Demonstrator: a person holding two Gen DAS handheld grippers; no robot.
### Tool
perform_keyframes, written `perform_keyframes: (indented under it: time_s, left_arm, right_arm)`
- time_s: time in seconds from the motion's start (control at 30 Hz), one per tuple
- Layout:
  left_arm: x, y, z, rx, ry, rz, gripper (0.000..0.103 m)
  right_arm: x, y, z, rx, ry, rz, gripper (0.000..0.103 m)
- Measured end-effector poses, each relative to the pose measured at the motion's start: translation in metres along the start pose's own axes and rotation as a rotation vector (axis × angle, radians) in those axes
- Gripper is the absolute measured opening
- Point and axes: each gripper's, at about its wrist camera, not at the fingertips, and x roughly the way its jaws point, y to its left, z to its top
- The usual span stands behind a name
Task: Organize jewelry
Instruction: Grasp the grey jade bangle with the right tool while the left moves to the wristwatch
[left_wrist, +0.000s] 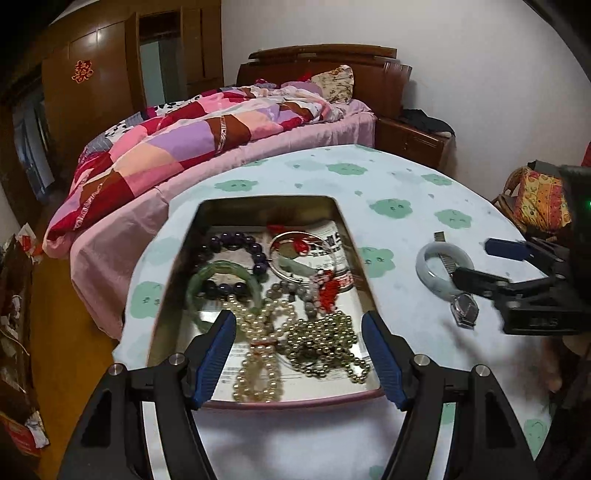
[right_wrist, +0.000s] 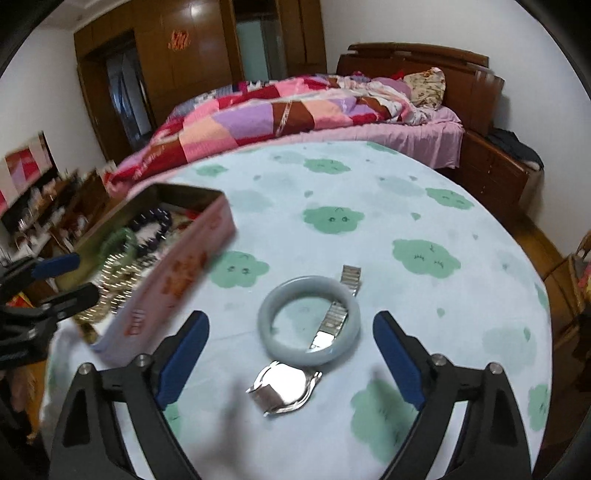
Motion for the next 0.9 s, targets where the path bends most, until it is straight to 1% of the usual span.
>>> perform_keyframes:
  time_s: [0.13, 0.23, 0.3, 0.33, 0.37, 0.4, 0.57, 0.67, 0.8, 0.9]
  left_arm:
    - [0.002, -0.003, 0.001, -0.002, 0.000, -0.009, 0.070]
    - [0.003, -0.006, 0.003, 0.000, -0.004, -0.014, 0.071]
    - [0.003, -0.007, 0.004, 0.001, -0.006, -0.019, 0.071]
    - [0.004, -0.008, 0.005, 0.004, -0.005, -0.021, 0.071]
    - [0.004, -0.009, 0.005, 0.006, -0.005, -0.021, 0.071]
    - [0.005, -0.010, 0.006, 0.010, -0.006, -0.024, 0.071]
    - [0.006, -0.017, 0.008, 0.022, -0.006, -0.033, 0.071]
    - [0.005, -0.022, 0.011, 0.028, -0.012, -0.045, 0.071]
    - [0.003, -0.033, 0.014, 0.052, -0.022, -0.065, 0.071]
    - [0.004, -0.045, 0.016, 0.076, -0.024, -0.082, 0.071]
  right_arm:
    - [0.020, 0.003, 0.004, -0.053, 0.060, -0.050, 0.093]
    - [0.031, 0.003, 0.004, -0.070, 0.095, -0.064, 0.093]
    - [0.035, 0.003, 0.001, -0.078, 0.111, -0.078, 0.091]
    - [0.036, 0.001, -0.001, -0.075, 0.119, -0.078, 0.086]
    - [0.037, 0.000, -0.002, -0.071, 0.124, -0.081, 0.078]
    - [0.037, -0.002, -0.003, -0.065, 0.127, -0.081, 0.078]
    - [0.029, -0.004, -0.005, -0.055, 0.102, -0.068, 0.078]
    - [0.019, -0.007, -0.004, -0.037, 0.058, -0.069, 0.078]
    - [0.001, -0.020, -0.006, -0.002, -0.008, -0.107, 0.078]
    - [-0.005, -0.034, -0.008, 0.038, -0.017, -0.125, 0.078]
